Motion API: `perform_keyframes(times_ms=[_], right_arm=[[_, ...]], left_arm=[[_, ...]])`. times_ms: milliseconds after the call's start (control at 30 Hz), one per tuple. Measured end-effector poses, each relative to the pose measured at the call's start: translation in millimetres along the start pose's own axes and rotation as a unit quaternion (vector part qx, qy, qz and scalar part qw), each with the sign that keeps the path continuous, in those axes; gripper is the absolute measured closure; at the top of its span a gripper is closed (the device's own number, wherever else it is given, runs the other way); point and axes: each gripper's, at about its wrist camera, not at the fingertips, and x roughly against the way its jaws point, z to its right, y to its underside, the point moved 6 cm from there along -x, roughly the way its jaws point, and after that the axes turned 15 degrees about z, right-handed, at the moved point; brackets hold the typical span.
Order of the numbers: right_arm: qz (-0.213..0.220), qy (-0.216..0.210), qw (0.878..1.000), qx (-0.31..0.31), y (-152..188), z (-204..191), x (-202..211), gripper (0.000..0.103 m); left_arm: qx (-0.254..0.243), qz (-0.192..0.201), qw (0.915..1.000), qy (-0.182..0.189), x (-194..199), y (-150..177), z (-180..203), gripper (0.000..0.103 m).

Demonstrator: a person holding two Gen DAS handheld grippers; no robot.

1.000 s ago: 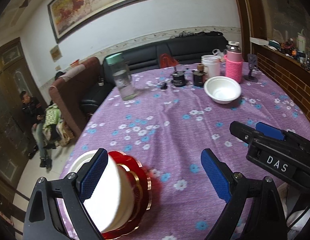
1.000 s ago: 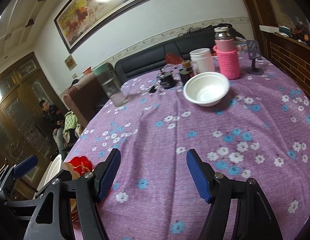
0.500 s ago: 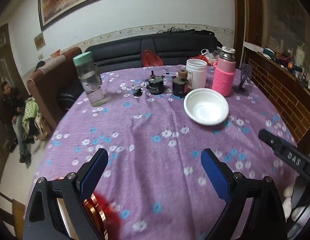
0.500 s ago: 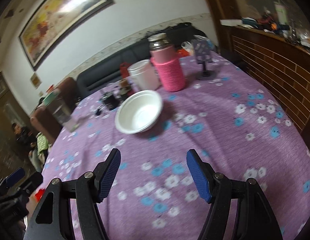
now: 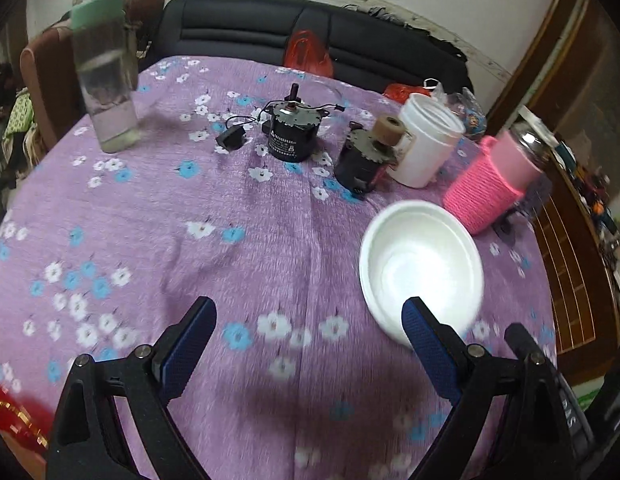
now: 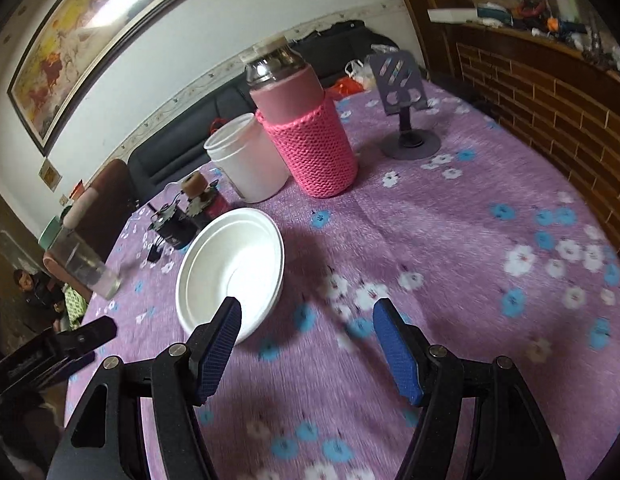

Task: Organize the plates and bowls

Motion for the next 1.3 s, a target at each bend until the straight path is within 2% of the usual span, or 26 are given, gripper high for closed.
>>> perform_keyframes(times_ms=[200, 367, 467, 533, 600, 667, 700, 733, 767, 833, 867, 1067, 1200, 1300], right_arm=[[-0.011, -0.017, 1.0, 0.003, 5.8, -7.6, -35.0, 0.03], [-0.02, -0.025, 0.999, 0.005, 12.4, -7.1, -55.4, 0.032], [-0.031, -0.029, 0.999, 0.006, 16.6, -5.2, -65.5, 0.04], [-0.039, -0.034, 0.999, 0.004, 19.9, -4.9, -70.4, 0.046], [-0.036, -0.037, 0.999, 0.008, 20.5, -6.8, -71.2, 0.047], [-0.037, -0.045, 0.998, 0.008, 20.6, -10.2, -71.9, 0.053], [-0.038, -0.049, 0.998, 0.008, 21.5, -11.5, -72.3, 0.06], [-0.038, -0.052, 0.998, 0.009, 22.0, -12.8, -72.6, 0.065], [-0.038, -0.054, 0.998, 0.009, 21.4, -13.4, -73.2, 0.067], [-0.036, -0.059, 0.998, 0.006, 20.7, -14.3, -72.3, 0.08], [-0.037, -0.06, 0.998, 0.005, 20.6, -15.0, -71.7, 0.084], [-0.029, -0.069, 0.997, -0.004, 16.0, -15.8, -59.0, 0.087], [-0.016, -0.095, 0.995, 0.006, 14.5, -30.5, -37.3, 0.087], [0.006, -0.121, 0.992, 0.026, 11.2, -52.5, -13.4, 0.087]], left_arm=[[-0.006, -0.016, 0.9998, 0.005, -43.3, -10.0, 15.0, 0.016], [-0.04, -0.027, 0.9988, 0.008, -74.6, -9.7, 34.6, 0.02], [-0.056, -0.048, 0.9971, 0.016, -94.3, -5.7, 44.7, 0.034], [-0.056, -0.063, 0.9961, 0.024, -104.2, -2.8, 48.3, 0.055], [-0.057, -0.068, 0.9958, 0.026, -109.7, -1.3, 50.5, 0.058], [-0.069, -0.067, 0.9951, 0.025, -111.7, -0.8, 54.5, 0.068], [-0.073, -0.065, 0.9948, 0.026, -111.5, -0.6, 56.8, 0.071], [-0.074, -0.066, 0.9947, 0.029, -111.2, 0.1, 58.3, 0.08], [-0.074, -0.069, 0.9943, 0.035, -110.9, 1.3, 60.1, 0.082], [-0.083, -0.066, 0.9939, 0.029, -106.6, 2.3, 63.7, 0.085], [-0.088, -0.064, 0.9937, 0.027, -104.3, 2.7, 65.4, 0.086], [-0.091, -0.056, 0.9941, 0.018, -80.0, 1.8, 62.4, 0.087], [-0.086, -0.043, 0.9954, 0.006, -49.9, 1.3, 51.5, 0.087], [-0.069, -0.032, 0.9971, 0.004, -13.2, -4.1, 33.7, 0.087]])
